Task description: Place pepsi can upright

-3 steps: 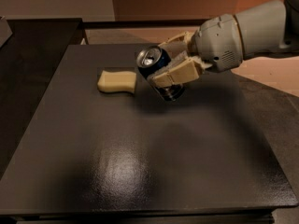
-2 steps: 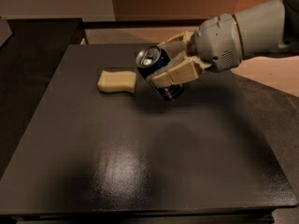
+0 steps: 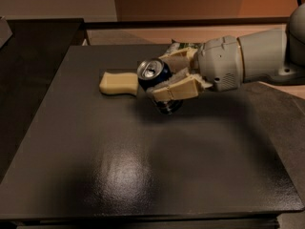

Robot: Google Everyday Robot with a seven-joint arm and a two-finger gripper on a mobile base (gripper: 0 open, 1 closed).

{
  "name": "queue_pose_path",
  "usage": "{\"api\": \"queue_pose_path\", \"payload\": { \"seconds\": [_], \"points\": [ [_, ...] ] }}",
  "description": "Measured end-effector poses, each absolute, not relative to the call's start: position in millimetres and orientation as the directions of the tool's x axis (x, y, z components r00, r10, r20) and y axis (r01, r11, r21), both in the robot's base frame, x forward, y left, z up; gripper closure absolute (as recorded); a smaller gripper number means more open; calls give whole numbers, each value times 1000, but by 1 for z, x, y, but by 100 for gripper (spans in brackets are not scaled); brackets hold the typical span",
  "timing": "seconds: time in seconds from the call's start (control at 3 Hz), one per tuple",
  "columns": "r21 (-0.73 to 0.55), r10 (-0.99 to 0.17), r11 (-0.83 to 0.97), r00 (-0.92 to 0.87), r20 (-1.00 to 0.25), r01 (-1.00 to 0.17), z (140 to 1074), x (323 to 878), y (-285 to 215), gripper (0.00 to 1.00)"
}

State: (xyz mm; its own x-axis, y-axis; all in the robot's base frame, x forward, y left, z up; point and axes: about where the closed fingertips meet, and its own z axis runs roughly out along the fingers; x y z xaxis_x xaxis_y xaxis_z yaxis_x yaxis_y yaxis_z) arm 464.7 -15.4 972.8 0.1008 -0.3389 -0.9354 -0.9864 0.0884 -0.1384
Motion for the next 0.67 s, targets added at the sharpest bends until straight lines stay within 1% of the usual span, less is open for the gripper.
{"api": "queue_pose_path", "payload": {
  "seconds": [0.67],
  "points": [
    [-73,-139,147,53,-989,-986,944,449,-17,100]
  ]
}}
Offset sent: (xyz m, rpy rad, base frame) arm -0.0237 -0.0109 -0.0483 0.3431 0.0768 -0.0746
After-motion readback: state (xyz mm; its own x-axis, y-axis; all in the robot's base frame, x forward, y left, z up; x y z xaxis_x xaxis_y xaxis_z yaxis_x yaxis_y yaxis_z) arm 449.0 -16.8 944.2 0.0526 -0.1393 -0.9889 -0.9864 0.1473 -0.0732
